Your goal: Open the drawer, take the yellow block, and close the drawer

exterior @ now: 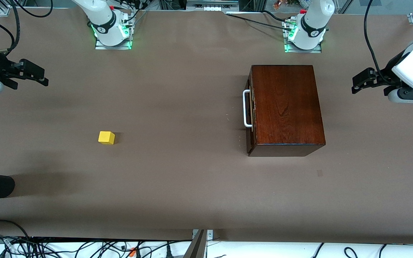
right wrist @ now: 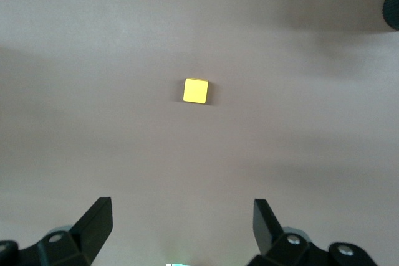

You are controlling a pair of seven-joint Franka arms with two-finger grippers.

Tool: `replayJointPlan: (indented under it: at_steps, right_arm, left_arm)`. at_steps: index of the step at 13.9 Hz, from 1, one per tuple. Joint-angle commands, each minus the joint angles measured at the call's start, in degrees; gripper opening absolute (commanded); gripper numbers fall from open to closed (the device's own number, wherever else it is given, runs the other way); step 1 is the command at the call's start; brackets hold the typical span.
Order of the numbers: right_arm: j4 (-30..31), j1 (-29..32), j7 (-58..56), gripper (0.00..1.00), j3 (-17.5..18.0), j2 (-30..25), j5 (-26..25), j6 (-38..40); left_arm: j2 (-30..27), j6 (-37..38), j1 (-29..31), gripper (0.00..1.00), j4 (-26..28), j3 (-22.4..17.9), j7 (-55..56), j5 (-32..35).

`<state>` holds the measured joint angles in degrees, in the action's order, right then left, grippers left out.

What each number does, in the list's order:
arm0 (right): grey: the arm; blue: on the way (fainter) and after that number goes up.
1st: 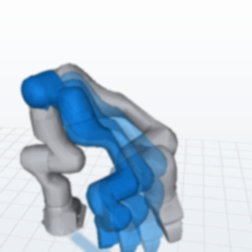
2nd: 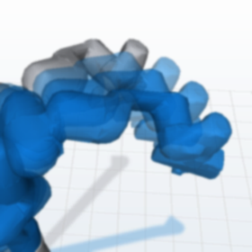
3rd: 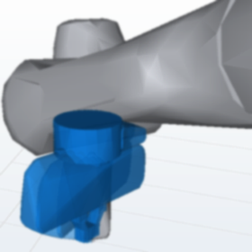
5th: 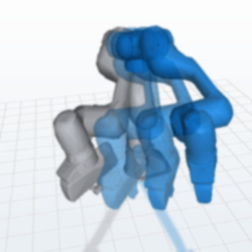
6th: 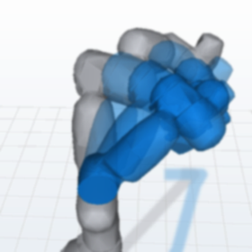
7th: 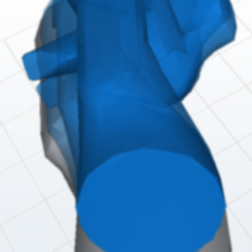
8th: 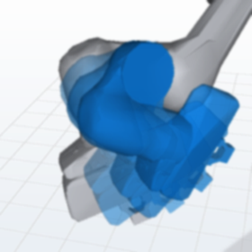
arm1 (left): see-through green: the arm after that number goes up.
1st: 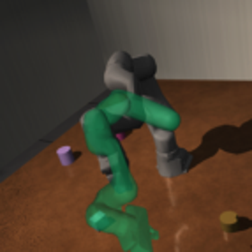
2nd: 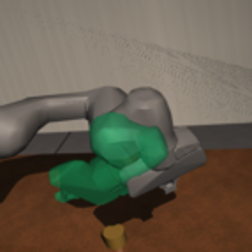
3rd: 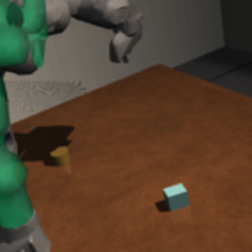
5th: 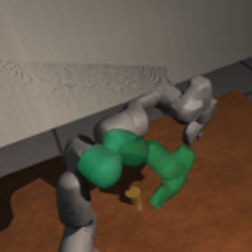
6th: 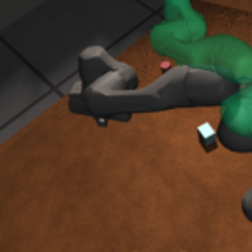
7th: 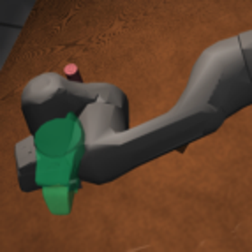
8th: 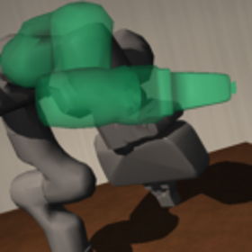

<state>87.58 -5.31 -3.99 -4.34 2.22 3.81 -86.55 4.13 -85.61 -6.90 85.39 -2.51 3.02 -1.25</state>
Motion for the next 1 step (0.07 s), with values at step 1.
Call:
replayJointPlan:
  at_steps: [1]
  right_arm:
    - [1.19, 0.48, 0.3, 1.0, 0.03, -1.34, 1.11, -0.2]
  left_arm:
    - [-1.49, -0.96, -0.31, 1.0, 1.27, -0.12, -1.09, -0.5]
